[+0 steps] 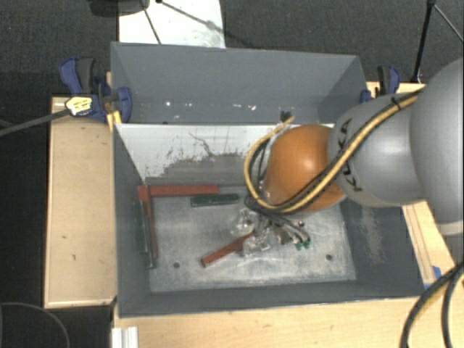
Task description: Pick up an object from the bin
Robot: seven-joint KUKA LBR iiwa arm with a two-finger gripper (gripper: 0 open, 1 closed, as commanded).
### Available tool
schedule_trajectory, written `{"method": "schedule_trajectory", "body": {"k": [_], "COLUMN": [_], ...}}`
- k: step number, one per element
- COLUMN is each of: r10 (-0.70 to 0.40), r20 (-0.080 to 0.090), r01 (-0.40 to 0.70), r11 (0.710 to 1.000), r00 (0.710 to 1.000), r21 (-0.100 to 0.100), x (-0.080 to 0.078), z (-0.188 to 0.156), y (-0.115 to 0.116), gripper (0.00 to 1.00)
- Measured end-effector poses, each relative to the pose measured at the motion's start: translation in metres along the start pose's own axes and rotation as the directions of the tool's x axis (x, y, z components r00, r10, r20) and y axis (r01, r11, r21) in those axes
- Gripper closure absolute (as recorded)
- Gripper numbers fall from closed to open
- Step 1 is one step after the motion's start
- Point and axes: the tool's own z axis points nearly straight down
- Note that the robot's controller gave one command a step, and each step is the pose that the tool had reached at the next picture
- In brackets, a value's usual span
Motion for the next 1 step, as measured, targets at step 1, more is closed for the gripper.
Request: {"method": "schedule_trajectory", "body": {"k": [1], "r10": [-0.037], "r20": [-0.006], "r01": [0.037], "r11": [0.999], "r00": [0.999], "r21": [0.000], "x": [0.0155], "z": [-0.1298], "y": [0.0086], "gripper": [1.00]}}
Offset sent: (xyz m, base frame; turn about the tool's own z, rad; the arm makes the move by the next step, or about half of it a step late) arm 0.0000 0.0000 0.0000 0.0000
